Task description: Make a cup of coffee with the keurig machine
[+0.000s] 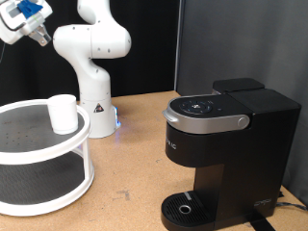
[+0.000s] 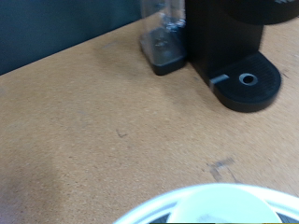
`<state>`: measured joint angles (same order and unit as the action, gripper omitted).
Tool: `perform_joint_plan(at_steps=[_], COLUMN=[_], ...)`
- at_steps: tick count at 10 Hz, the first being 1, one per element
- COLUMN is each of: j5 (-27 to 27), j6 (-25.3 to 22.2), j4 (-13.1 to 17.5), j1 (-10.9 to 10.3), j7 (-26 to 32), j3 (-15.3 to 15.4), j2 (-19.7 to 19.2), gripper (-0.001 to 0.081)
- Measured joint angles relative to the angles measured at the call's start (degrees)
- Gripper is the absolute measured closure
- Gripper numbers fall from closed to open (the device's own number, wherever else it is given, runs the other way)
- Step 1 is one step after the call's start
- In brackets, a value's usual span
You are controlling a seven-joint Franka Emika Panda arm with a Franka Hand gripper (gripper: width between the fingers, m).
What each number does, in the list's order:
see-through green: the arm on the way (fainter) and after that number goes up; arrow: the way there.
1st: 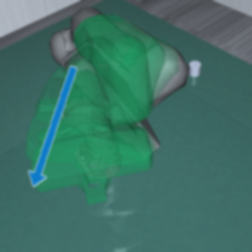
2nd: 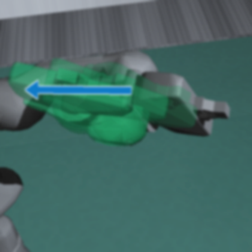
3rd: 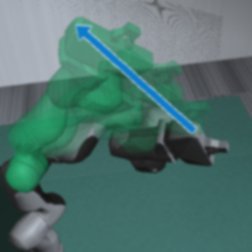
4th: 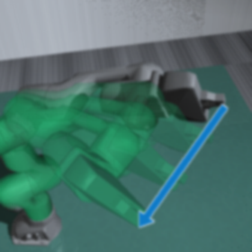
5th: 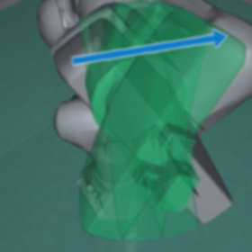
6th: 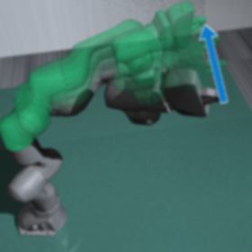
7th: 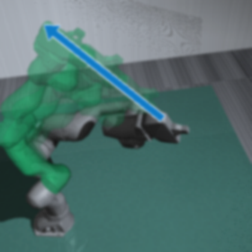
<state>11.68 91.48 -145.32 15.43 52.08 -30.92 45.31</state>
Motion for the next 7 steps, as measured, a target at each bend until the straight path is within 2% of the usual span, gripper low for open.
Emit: perform_joint_plan(at_steps=[2, 4, 5, 7], j5=[0.49, 5.01, 6.94, 5.71], j6=[2.36, 4.84, 5.37, 6.55], j4=[-0.24, -0.88, -1.46, -1.89], j1=[2.81, 4.99, 5.45, 5.74], j7=[-2.98, -5.74, -7.43, -7.84], j3=[-0.42, -1.87, -2.21, -1.71], j2=[0.54, 1.31, 1.63, 1.66], gripper=[0.0806, 0.0806, 0.0806, 0.0806])
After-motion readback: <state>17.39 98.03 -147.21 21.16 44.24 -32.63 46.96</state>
